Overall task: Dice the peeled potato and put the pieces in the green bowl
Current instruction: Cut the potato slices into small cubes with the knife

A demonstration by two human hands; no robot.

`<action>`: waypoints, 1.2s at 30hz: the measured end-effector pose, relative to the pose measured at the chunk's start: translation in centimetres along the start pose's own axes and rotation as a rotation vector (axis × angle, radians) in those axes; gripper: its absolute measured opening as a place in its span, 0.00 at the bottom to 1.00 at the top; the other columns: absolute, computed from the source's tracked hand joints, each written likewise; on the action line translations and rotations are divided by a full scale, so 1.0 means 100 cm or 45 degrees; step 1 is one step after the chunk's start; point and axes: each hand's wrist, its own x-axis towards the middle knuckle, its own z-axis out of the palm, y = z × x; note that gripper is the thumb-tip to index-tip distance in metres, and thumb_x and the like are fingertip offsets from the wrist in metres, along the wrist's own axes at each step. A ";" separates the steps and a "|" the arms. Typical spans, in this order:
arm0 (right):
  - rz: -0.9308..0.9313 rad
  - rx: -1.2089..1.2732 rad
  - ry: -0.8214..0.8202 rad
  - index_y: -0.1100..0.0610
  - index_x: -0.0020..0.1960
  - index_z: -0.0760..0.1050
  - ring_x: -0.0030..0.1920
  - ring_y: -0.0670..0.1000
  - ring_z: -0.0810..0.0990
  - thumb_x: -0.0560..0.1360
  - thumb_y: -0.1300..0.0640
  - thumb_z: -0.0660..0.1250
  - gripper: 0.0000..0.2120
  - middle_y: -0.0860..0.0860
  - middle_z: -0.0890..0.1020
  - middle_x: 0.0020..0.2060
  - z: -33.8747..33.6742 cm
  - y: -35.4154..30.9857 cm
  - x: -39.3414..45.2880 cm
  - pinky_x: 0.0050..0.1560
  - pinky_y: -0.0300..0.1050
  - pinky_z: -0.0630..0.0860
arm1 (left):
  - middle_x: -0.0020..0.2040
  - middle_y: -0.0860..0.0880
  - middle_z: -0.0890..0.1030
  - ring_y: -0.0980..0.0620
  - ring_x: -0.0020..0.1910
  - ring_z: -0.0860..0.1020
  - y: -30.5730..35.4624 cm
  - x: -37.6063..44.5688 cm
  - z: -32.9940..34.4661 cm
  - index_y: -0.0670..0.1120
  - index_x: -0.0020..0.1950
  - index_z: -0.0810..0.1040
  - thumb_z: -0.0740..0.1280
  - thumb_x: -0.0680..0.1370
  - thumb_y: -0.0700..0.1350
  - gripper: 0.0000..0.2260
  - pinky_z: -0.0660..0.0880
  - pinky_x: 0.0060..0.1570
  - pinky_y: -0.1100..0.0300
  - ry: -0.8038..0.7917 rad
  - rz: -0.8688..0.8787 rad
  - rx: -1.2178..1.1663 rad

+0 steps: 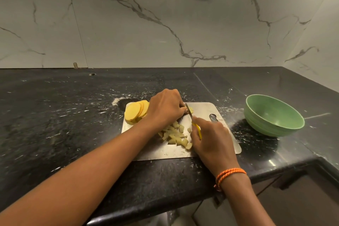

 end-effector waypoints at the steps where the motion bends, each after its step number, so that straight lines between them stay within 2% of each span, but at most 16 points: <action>1: -0.005 0.004 -0.001 0.52 0.56 0.79 0.38 0.60 0.80 0.78 0.53 0.65 0.09 0.55 0.83 0.36 -0.002 0.000 -0.004 0.35 0.53 0.75 | 0.45 0.54 0.88 0.54 0.39 0.81 0.000 0.000 0.000 0.53 0.57 0.89 0.76 0.78 0.58 0.12 0.79 0.38 0.57 -0.001 0.008 0.007; 6: 0.028 0.111 0.006 0.51 0.60 0.79 0.36 0.58 0.80 0.78 0.52 0.66 0.12 0.53 0.84 0.36 -0.014 0.006 -0.028 0.37 0.54 0.78 | 0.46 0.54 0.88 0.56 0.37 0.78 0.002 -0.001 0.000 0.51 0.58 0.88 0.75 0.79 0.58 0.13 0.72 0.33 0.61 0.007 0.022 0.025; 8: 0.052 0.151 -0.007 0.49 0.62 0.79 0.34 0.56 0.79 0.78 0.51 0.67 0.13 0.51 0.83 0.34 -0.021 0.007 -0.036 0.37 0.53 0.78 | 0.46 0.55 0.88 0.56 0.37 0.78 0.001 -0.002 0.000 0.52 0.58 0.88 0.74 0.79 0.58 0.13 0.74 0.35 0.60 0.023 0.024 0.032; 11: 0.062 0.190 0.065 0.48 0.63 0.81 0.29 0.48 0.70 0.77 0.54 0.70 0.15 0.44 0.72 0.28 -0.027 0.007 -0.037 0.34 0.44 0.68 | 0.49 0.54 0.88 0.54 0.40 0.80 -0.001 -0.002 -0.002 0.53 0.59 0.88 0.74 0.80 0.57 0.12 0.77 0.40 0.58 0.029 0.028 0.000; 13: 0.068 0.198 0.129 0.50 0.65 0.80 0.28 0.47 0.66 0.77 0.55 0.70 0.16 0.44 0.68 0.28 -0.028 0.006 -0.031 0.33 0.43 0.66 | 0.52 0.53 0.89 0.51 0.44 0.83 -0.003 -0.001 -0.006 0.53 0.58 0.88 0.74 0.81 0.55 0.10 0.80 0.44 0.56 0.033 0.007 -0.032; 15: 0.075 0.202 0.138 0.50 0.66 0.80 0.28 0.49 0.70 0.77 0.54 0.70 0.17 0.46 0.75 0.28 -0.024 0.004 -0.020 0.33 0.46 0.73 | 0.52 0.52 0.89 0.49 0.45 0.84 -0.008 0.000 -0.010 0.53 0.55 0.89 0.73 0.81 0.53 0.07 0.83 0.47 0.52 0.044 -0.021 -0.048; 17: 0.059 0.199 0.115 0.50 0.66 0.79 0.32 0.53 0.79 0.78 0.52 0.68 0.17 0.51 0.84 0.35 -0.016 0.003 -0.007 0.36 0.51 0.78 | 0.50 0.52 0.89 0.49 0.44 0.84 -0.014 0.002 -0.014 0.52 0.52 0.90 0.73 0.82 0.51 0.06 0.83 0.48 0.51 0.032 -0.052 -0.057; 18: 0.045 0.198 0.107 0.50 0.67 0.78 0.35 0.55 0.81 0.78 0.52 0.67 0.17 0.53 0.85 0.37 -0.011 0.003 -0.001 0.37 0.53 0.79 | 0.50 0.52 0.89 0.50 0.45 0.84 -0.016 0.002 -0.015 0.52 0.53 0.90 0.73 0.82 0.51 0.06 0.83 0.48 0.51 0.014 -0.062 -0.059; 25: 0.011 0.085 -0.034 0.52 0.60 0.80 0.41 0.60 0.80 0.79 0.52 0.65 0.12 0.56 0.84 0.38 0.004 0.001 0.013 0.39 0.55 0.78 | 0.49 0.55 0.88 0.52 0.46 0.83 -0.015 0.003 -0.020 0.56 0.56 0.89 0.76 0.78 0.56 0.09 0.79 0.42 0.56 -0.091 -0.014 -0.043; 28: 0.005 0.079 -0.050 0.53 0.59 0.81 0.38 0.59 0.80 0.79 0.53 0.65 0.11 0.55 0.84 0.37 0.005 0.002 0.013 0.38 0.54 0.78 | 0.47 0.55 0.88 0.54 0.43 0.82 -0.010 0.001 -0.016 0.55 0.56 0.89 0.77 0.76 0.60 0.14 0.82 0.43 0.56 -0.077 -0.004 0.020; 33: 0.009 0.142 -0.056 0.56 0.56 0.80 0.35 0.56 0.79 0.79 0.53 0.65 0.10 0.53 0.83 0.35 -0.002 0.002 0.002 0.38 0.55 0.78 | 0.44 0.55 0.88 0.55 0.40 0.81 -0.003 -0.001 -0.015 0.54 0.55 0.90 0.76 0.76 0.60 0.13 0.78 0.40 0.58 -0.030 0.004 0.116; 36: 0.011 0.171 -0.040 0.54 0.59 0.80 0.33 0.57 0.78 0.78 0.53 0.67 0.12 0.52 0.81 0.32 -0.012 0.004 -0.017 0.37 0.55 0.77 | 0.43 0.55 0.87 0.54 0.40 0.81 0.000 -0.003 -0.014 0.54 0.55 0.89 0.76 0.77 0.60 0.13 0.76 0.38 0.58 -0.014 -0.012 0.152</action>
